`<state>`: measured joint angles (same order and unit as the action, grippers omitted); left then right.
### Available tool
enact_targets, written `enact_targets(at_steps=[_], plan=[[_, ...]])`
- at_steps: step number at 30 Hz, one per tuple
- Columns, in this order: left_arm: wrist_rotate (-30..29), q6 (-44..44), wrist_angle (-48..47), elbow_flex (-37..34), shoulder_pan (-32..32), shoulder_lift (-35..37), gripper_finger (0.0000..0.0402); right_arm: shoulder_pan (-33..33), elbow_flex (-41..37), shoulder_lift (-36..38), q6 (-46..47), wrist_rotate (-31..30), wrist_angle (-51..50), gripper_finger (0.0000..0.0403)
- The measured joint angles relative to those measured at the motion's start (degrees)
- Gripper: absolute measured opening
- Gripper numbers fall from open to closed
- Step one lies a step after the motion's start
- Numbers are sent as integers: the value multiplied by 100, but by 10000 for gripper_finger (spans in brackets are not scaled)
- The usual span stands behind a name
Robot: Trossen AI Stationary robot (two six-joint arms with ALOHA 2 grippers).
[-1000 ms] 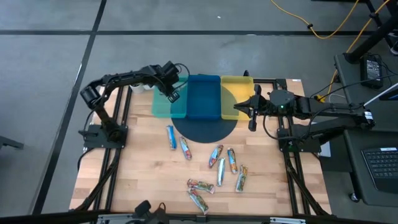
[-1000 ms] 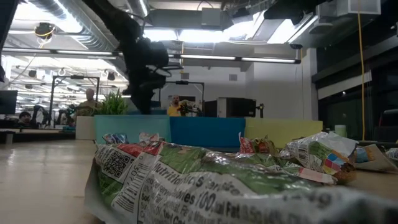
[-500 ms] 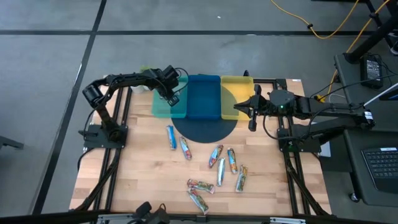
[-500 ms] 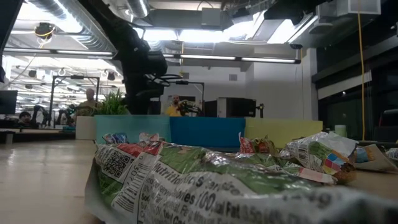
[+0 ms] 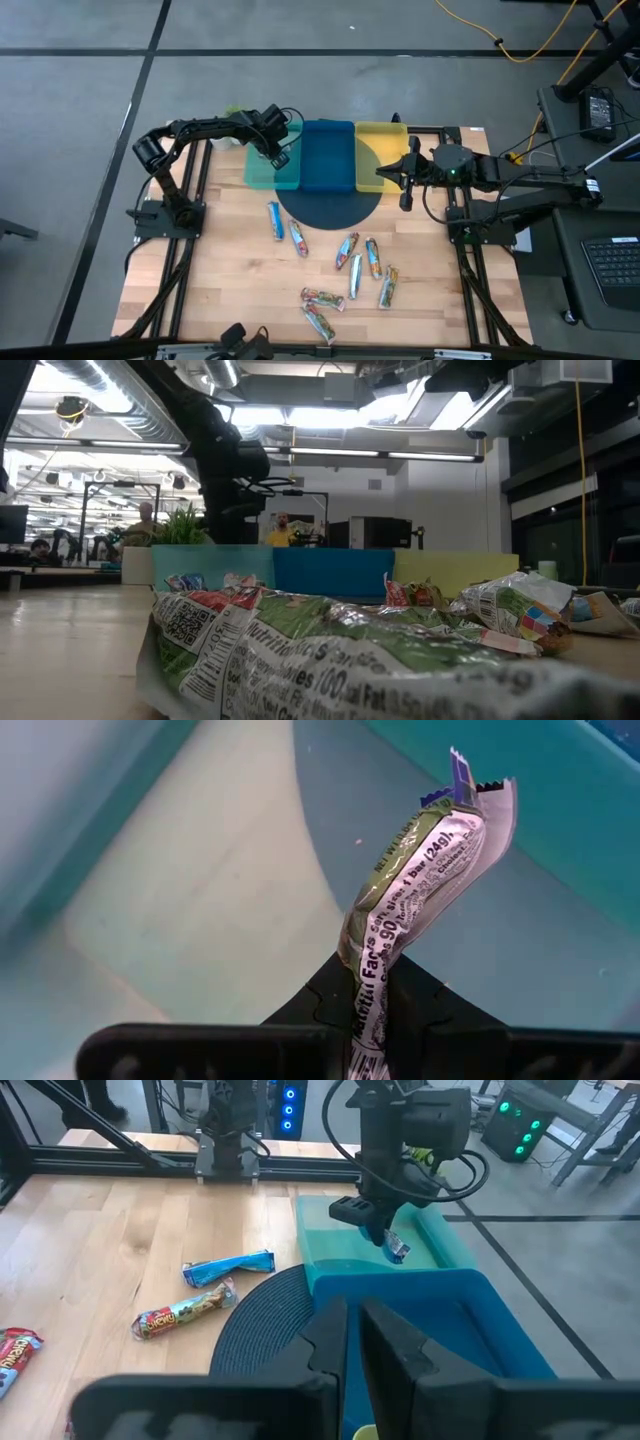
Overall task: Pick and place Granola Bars by type
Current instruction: Put the left blue granola bar into the light blue bin
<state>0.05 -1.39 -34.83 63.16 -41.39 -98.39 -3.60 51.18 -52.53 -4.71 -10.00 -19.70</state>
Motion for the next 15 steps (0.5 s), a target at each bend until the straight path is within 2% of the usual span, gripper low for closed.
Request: enact_targets(at_steps=[15], plan=[[117,61,37,-2,15,-359,25,0,0,-2,-2,2,2,34]])
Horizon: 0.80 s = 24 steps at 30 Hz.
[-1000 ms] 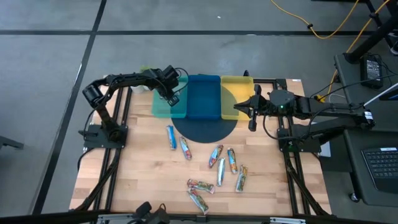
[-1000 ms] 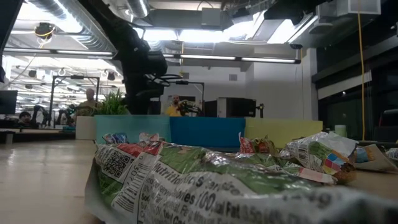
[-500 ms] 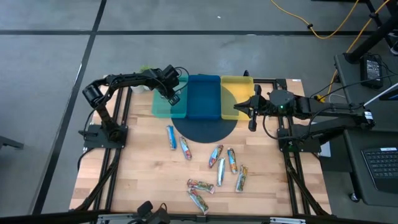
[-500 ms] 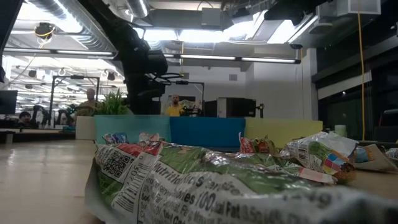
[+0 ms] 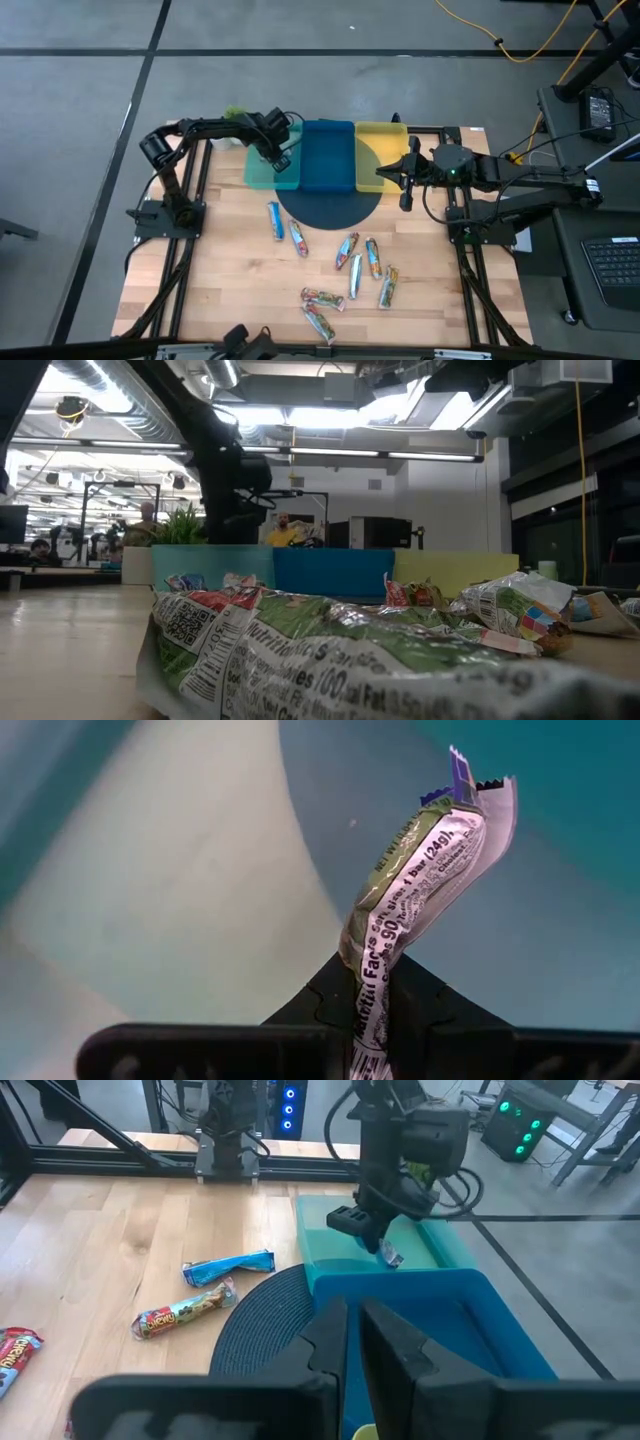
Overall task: Pick and place Granola Bars by type
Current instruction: Put the left blue granola bar into the light blue bin
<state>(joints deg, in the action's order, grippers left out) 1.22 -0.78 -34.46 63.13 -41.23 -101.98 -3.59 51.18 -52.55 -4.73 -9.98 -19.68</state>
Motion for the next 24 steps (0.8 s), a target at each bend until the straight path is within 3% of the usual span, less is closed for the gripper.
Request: enact_targets(at_steps=[8,24], plan=[[148,18,3,2,36,-332,28,0,0,1,0,-1,-2,34],[130,49,-28,-2,144,-218,56,0,0,2,-24,-2,-4,34]])
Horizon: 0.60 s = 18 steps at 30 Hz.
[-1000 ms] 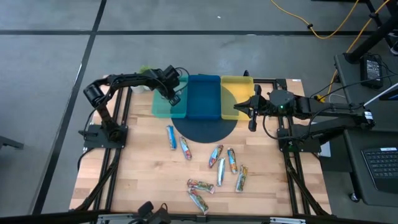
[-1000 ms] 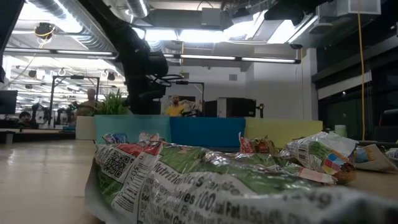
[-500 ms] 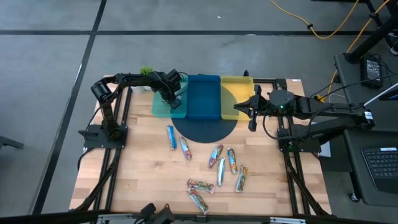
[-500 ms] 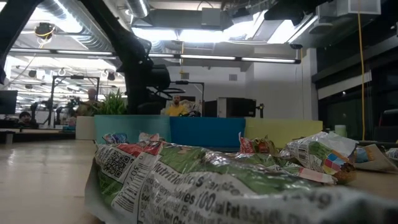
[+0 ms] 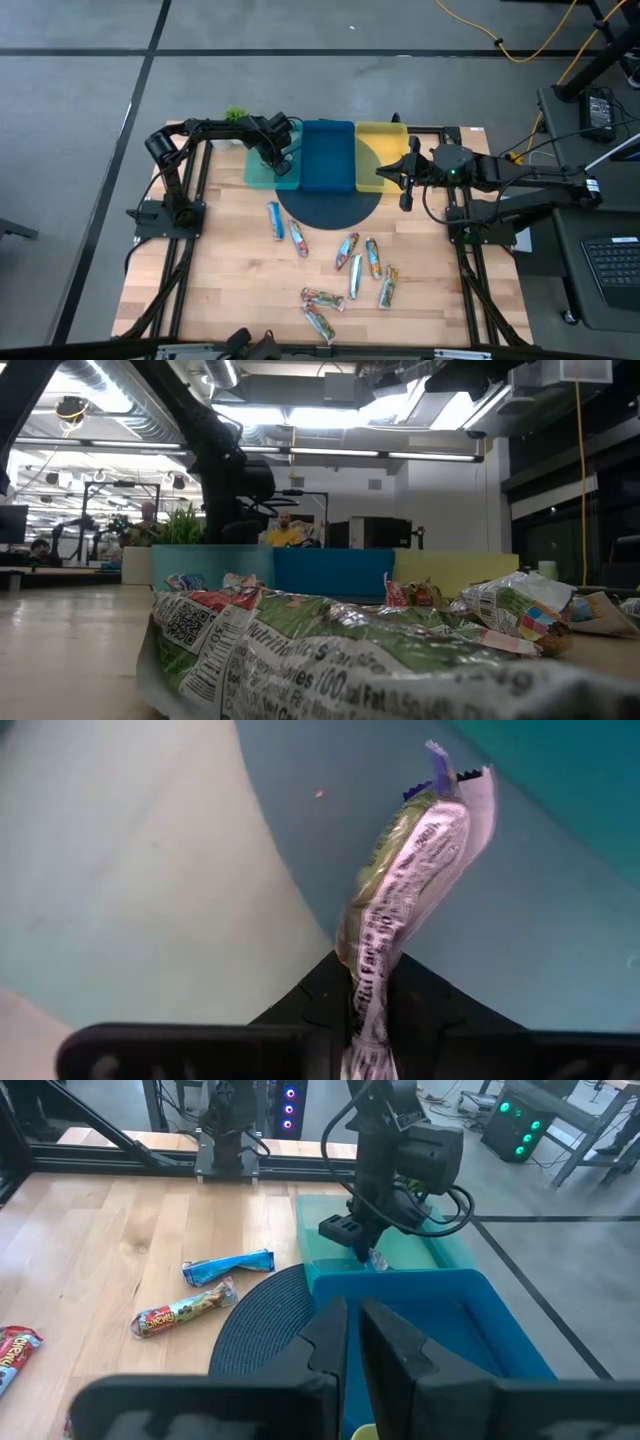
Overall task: Pick and place Granola Bars by type
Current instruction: Put the left blue granola bar into the light blue bin, then put the blue granola bar into the light blue bin
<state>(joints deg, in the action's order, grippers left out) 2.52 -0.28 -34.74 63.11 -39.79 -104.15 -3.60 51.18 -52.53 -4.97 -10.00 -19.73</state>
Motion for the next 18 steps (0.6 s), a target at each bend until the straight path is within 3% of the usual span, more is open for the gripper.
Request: enact_targets(at_steps=[18], plan=[[-164,-347,-789,534,470,164,147,0,0,0,2,0,-4,34]])
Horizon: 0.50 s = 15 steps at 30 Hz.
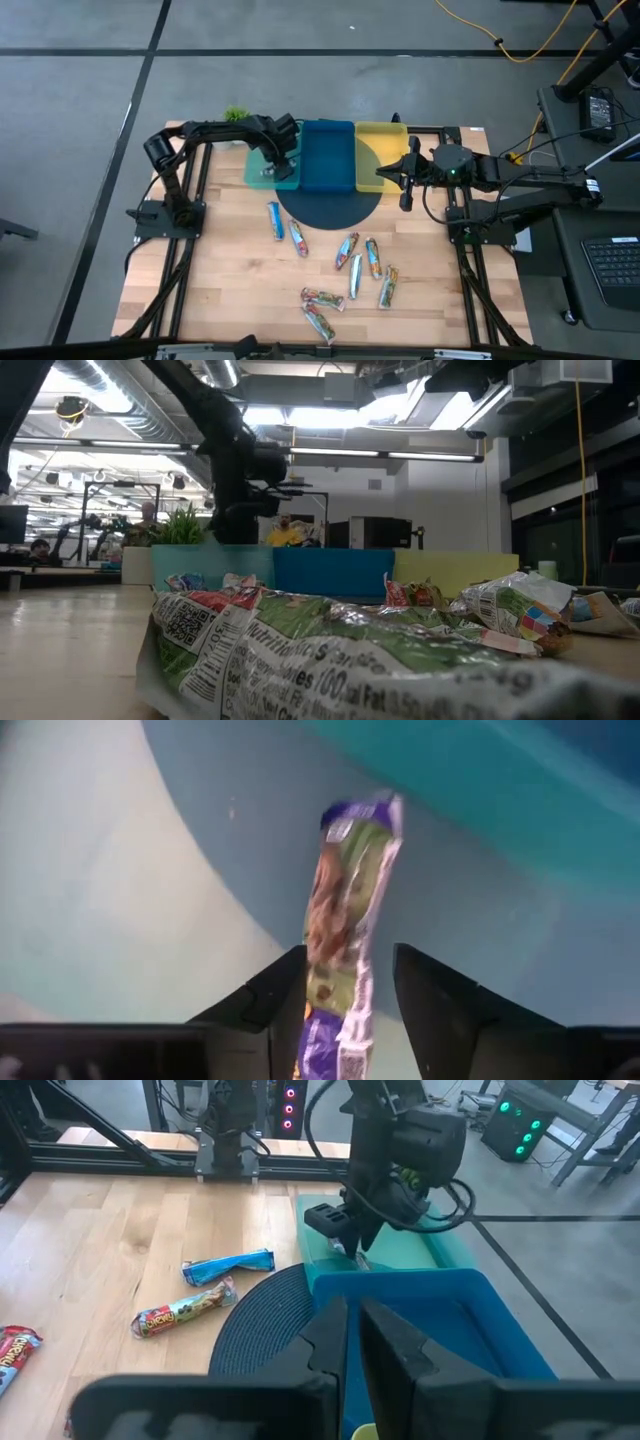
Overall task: Pick and place Granola Bars by type
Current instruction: Put the blue granola bar into the light blue bin
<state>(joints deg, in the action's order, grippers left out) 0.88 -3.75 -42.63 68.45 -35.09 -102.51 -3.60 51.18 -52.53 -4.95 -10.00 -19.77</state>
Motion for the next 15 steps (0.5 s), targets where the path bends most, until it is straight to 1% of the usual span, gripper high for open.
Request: enact_targets(at_steps=[7,15], plan=[[-178,0,17,74,22,590,159,0,0,-2,15,2,-13,34],[165,87,21,74,212,1753,156,1,0,-1,16,3,-153,34]])
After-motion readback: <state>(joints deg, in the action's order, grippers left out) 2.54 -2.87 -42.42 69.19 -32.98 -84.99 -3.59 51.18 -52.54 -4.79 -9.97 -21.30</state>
